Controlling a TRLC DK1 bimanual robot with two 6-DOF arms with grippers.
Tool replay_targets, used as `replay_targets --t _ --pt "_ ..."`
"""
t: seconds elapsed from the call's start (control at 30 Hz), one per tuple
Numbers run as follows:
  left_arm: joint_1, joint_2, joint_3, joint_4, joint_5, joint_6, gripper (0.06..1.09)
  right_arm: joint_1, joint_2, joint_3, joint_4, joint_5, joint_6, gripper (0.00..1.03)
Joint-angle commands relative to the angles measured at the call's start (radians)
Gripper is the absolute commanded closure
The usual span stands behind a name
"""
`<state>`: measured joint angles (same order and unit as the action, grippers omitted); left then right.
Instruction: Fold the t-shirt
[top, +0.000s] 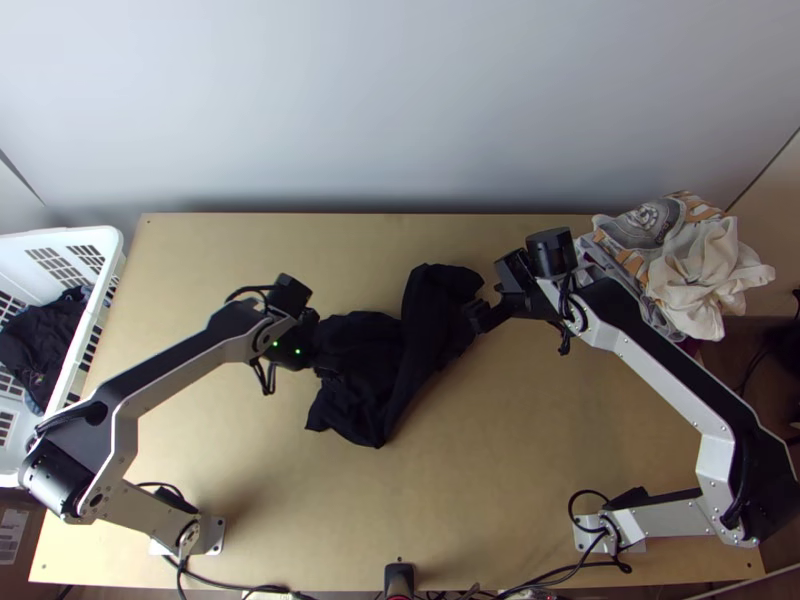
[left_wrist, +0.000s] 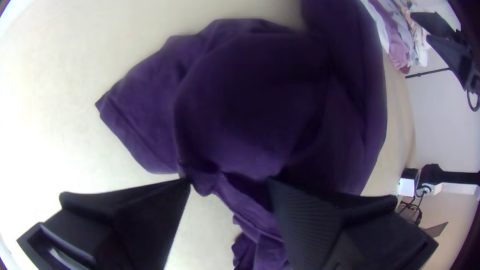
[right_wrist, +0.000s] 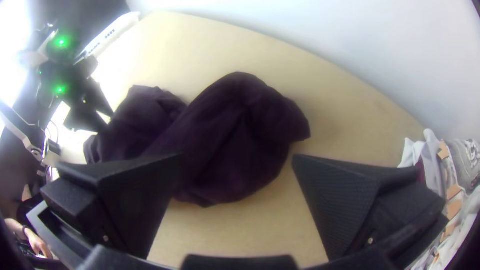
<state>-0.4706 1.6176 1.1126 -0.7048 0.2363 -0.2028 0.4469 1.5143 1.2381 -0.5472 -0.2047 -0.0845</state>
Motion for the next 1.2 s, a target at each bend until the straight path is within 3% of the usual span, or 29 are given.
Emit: replay_targets --t 0.0,0.03,0.27,0.5,0.63,0.77,0.9,1.03,1.17 --pt "-0.074 0.016 -0.042 0.041 0.012 -0.029 0.99 0.006 -0.005 0.017 -0.002 0.008 0.012 0.04" --pt "-0.082 0.024 -0.045 0.039 0.014 -0.035 1.04 0.006 -0.005 0.018 -0.002 0.013 0.014 0.04" --pt "-0.092 -0.056 -0.083 0.037 0.02 -0.073 1.05 0.007 -0.008 0.009 -0.014 0.036 0.017 0.04" --pt "-0.063 -0.249 0.03 -0.154 0.163 -0.084 1.05 -0.042 0.027 -0.088 0.009 0.074 -0.014 0.04" --pt "-0.033 -0.317 0.087 -0.231 0.172 -0.079 1.05 -0.097 0.101 -0.127 0.055 0.076 -0.014 0.04" --pt "0.104 -0.332 0.148 -0.317 0.222 -0.015 1.05 -0.12 0.164 -0.152 0.141 0.083 -0.003 0.04" --pt "0.267 -0.331 0.219 -0.397 0.353 0.037 1.05 -0.123 0.216 -0.146 0.197 0.087 0.008 0.04" --pt "0.339 -0.314 0.23 -0.398 0.356 0.068 1.05 -0.111 0.248 -0.12 0.197 0.085 0.017 0.04" --pt "0.544 -0.193 0.354 -0.394 0.362 0.092 1.05 -0.093 0.248 -0.106 0.197 0.085 0.032 0.04"
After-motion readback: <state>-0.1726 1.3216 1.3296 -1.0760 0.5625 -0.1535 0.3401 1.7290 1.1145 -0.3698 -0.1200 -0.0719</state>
